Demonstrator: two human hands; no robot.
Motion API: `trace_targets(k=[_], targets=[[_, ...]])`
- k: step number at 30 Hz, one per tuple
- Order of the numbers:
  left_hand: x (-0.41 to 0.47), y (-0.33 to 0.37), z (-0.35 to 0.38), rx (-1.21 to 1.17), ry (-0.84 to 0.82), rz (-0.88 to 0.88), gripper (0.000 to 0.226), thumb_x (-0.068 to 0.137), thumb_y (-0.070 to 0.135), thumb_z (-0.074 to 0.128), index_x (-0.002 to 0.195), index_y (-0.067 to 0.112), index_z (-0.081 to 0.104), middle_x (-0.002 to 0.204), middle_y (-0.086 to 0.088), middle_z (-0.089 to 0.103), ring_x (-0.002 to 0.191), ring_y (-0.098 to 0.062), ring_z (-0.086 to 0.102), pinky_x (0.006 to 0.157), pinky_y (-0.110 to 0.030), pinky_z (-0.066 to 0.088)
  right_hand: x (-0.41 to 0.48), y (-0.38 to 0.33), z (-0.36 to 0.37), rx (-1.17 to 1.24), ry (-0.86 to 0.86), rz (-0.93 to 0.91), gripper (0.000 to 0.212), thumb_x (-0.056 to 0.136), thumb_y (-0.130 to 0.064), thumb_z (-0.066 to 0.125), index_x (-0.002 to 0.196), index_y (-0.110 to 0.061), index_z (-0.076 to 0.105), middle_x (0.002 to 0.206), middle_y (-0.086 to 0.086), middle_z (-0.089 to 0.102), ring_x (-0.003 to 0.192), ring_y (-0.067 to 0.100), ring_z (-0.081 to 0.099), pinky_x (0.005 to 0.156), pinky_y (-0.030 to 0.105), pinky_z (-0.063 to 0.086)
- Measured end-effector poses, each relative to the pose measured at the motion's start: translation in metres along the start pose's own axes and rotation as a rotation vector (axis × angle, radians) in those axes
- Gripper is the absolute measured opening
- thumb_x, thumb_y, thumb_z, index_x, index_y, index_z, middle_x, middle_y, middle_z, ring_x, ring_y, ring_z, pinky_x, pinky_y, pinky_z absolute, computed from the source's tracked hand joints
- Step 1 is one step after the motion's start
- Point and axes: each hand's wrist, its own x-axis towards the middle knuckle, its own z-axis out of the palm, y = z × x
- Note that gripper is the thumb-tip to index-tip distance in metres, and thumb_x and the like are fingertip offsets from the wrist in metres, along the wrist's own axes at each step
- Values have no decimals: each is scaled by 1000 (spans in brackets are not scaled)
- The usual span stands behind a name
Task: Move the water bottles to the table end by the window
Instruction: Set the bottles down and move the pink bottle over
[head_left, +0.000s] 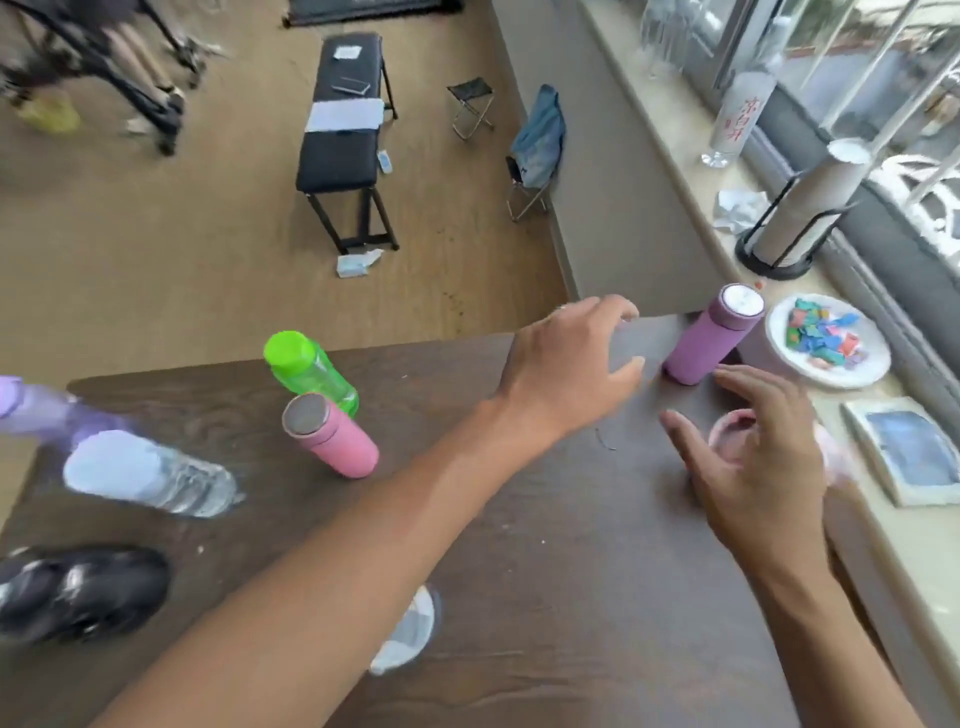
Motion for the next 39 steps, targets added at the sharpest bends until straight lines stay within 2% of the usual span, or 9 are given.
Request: trace_targets(k=[6,12,17,21,25,29,32,35,39], targets=[[-147,-95,-77,78,431,-128,36,79,27,78,112,15,69,108,0,74,100,-27,69,89,-42,55,-104,-96,69,293,-675,-109,78,74,-73,75,135,-27,60,135,-15,59,132,6,52,111,21,38],[-196,-186,-70,-38,402,-585,84,72,20,87,146,12,48,148,-9,51,138,-28,51,110,-30,36,-171,-134,128,105,-992,-255,111,67,-81,73,157,-28,36,157,-9,41,145,18,40,119,42,37],[-184,-229,-46,-305,358,-826,105,69,27,92,154,15,33,156,-7,48,141,-24,50,113,-34,40,-199,-122,152,118,-923,-131,107,66,-64,82,155,-29,33,155,-7,40,144,18,42,115,43,43],[-171,-239,-29,-433,373,-780,79,66,15,95,133,15,54,123,2,65,108,-17,63,89,-25,46,-217,-106,161,256,-804,-48,97,65,-55,88,147,-21,48,149,-7,49,138,9,48,110,31,47],[-162,-235,-14,-477,458,-741,56,73,4,89,119,18,60,113,0,66,99,-19,63,99,-44,54,-215,-93,154,319,-714,21,86,67,-41,87,142,-18,53,140,-3,54,129,9,55,105,25,48],[-158,-204,2,-447,368,-635,62,71,6,92,121,25,61,113,-1,66,102,-19,63,95,-34,50,-198,-65,100,396,-415,226,80,63,-28,92,135,-19,57,132,-6,59,125,3,57,103,15,43],[-160,-161,18,-450,291,-547,66,61,28,95,116,36,60,109,1,71,87,2,61,82,-14,45,-182,-28,43,331,-132,332,77,63,-29,94,131,-20,59,130,-5,63,124,11,61,103,16,44],[-150,-106,43,-498,151,-386,60,53,51,85,109,48,61,102,22,72,92,-14,67,86,-29,52,-167,23,-12,213,51,424,75,64,-23,96,129,-20,60,127,-6,65,122,6,60,103,10,40],[-122,-22,107,-542,-62,-114,64,57,40,91,115,39,65,110,15,75,99,-17,73,90,-40,59,-158,93,-62,32,206,561,76,65,-23,97,131,-18,60,125,-3,64,115,5,60,104,16,45]])
